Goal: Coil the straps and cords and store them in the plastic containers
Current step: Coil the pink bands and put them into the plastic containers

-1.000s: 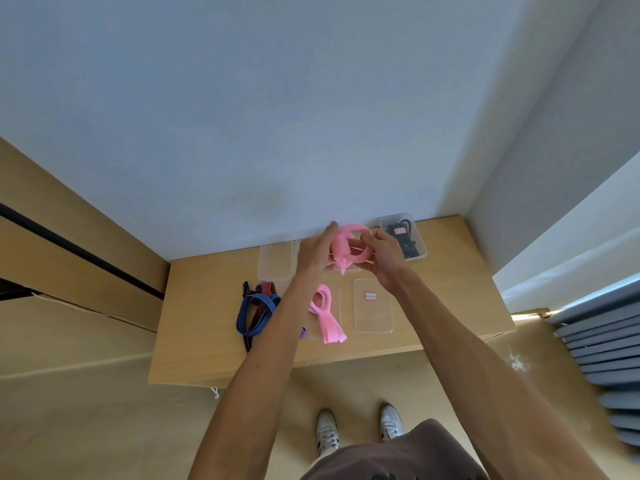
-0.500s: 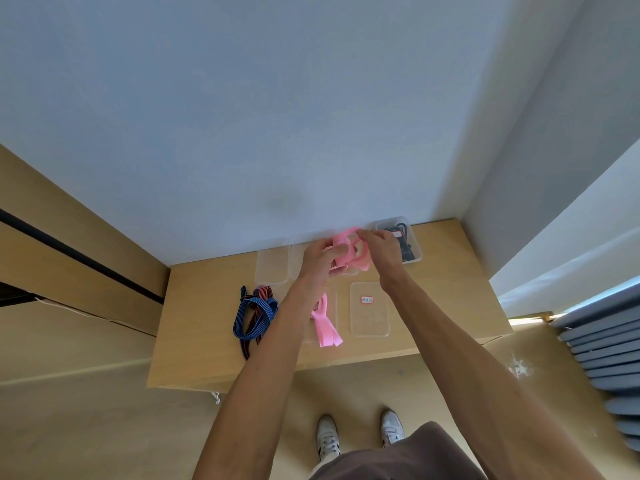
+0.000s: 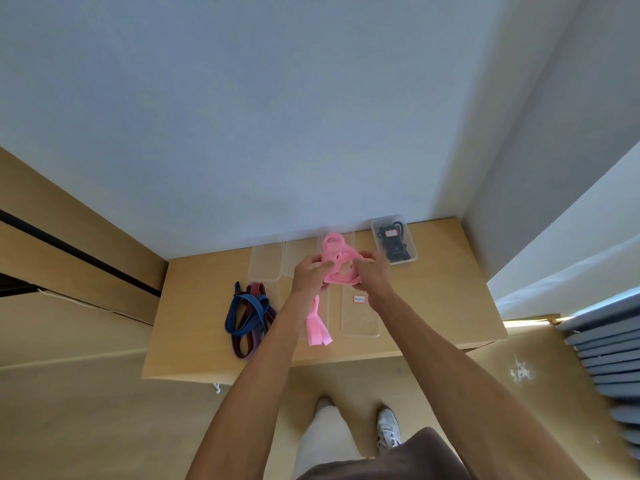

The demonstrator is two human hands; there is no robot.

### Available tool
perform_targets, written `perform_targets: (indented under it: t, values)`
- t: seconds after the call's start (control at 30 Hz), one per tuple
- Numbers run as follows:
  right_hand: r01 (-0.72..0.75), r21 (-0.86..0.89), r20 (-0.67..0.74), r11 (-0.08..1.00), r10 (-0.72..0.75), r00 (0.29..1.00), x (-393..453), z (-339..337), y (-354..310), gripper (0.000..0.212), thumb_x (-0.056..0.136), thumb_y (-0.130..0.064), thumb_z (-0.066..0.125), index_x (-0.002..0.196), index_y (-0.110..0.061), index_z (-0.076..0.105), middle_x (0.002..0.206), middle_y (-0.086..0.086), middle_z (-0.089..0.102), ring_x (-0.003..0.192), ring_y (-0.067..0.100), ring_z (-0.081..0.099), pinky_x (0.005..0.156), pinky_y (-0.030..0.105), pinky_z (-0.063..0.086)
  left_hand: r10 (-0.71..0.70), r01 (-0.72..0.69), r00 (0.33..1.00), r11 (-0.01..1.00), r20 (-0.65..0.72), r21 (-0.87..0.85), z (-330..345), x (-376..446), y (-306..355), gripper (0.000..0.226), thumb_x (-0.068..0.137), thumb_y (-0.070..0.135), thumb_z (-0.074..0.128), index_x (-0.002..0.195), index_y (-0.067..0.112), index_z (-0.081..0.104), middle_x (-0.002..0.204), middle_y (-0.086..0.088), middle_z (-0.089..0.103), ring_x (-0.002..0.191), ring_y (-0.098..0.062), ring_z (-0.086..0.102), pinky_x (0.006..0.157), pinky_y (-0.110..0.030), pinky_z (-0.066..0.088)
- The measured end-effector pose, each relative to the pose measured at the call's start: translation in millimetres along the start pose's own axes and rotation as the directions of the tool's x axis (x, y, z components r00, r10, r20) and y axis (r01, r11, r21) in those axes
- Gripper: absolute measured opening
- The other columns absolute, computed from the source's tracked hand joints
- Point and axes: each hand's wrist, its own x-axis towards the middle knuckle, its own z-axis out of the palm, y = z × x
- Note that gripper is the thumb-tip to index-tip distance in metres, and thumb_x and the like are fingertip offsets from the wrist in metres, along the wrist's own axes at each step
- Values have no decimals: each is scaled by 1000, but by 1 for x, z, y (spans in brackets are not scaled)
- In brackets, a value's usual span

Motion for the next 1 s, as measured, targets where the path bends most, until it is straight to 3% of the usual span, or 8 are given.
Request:
perform_targets:
  t: [0.1,0.27,0.47,0.57,0.67,0.77,0.87,1.0]
  values:
    - [24,-160,-52,987,-32,998,20,9,17,15,90,-6,60,97,-11,72,96,11,72,89,28,68,78,44,61,-24,24,1000,998,4,50,-4,17,-11,29,86,4,66,113,13,67,89,-9,67,59,-14,55,48,-23,43]
    - [-76,-284,-118,956,44,992,52,31,46,36,85,-12,66,121,-9,66,113,6,70,90,18,64,77,34,58,76,-55,994,969,-79,241,-14,63,-33,35,85,14,74,117,12,62,104,-4,70,87,-19,68,72,-26,55]
    - [-116,-345,-220,931,40,975,103,64,48,33,84,-30,70,109,-9,69,101,7,71,88,21,67,74,35,56,217,-225,974,881,67,417,-6,142,-18,19,90,23,65,108,16,68,87,1,69,76,-14,65,66,-22,54]
    - [-124,-375,-305,919,4,952,136,78,40,25,86,-17,68,106,-3,70,97,12,72,81,21,64,69,29,50,262,-318,948,819,181,478,3,178,-5,24,90,6,51,100,16,70,75,4,63,62,-7,55,50,-7,40]
    - [-143,-407,-325,902,3,946,166,89,36,19,91,-7,63,106,2,67,97,16,71,79,24,65,68,30,53,262,-338,940,785,217,519,10,209,0,40,84,-3,49,112,15,70,94,2,69,76,-6,60,59,-2,41]
    - [-192,-489,-337,851,18,941,187,95,48,17,91,-10,61,101,3,66,94,17,69,76,25,62,64,30,48,274,-371,928,726,252,578,15,236,-11,40,82,-3,53,118,9,67,102,-6,71,89,-21,64,70,-15,45]
    - [-252,-708,-299,659,44,953,195,98,63,19,93,-11,56,101,1,67,96,18,69,85,31,66,67,35,50,289,-417,909,655,301,630,18,247,-24,33,87,0,55,117,8,65,106,-9,70,96,-27,63,76,-29,46]
    - [64,-799,-189,598,-351,917,188,102,71,39,80,11,57,117,-3,63,106,19,60,87,36,59,63,39,48,386,-507,854,472,348,722,21,249,-26,32,94,8,52,123,10,66,124,-7,61,116,-25,52,92,-36,47]
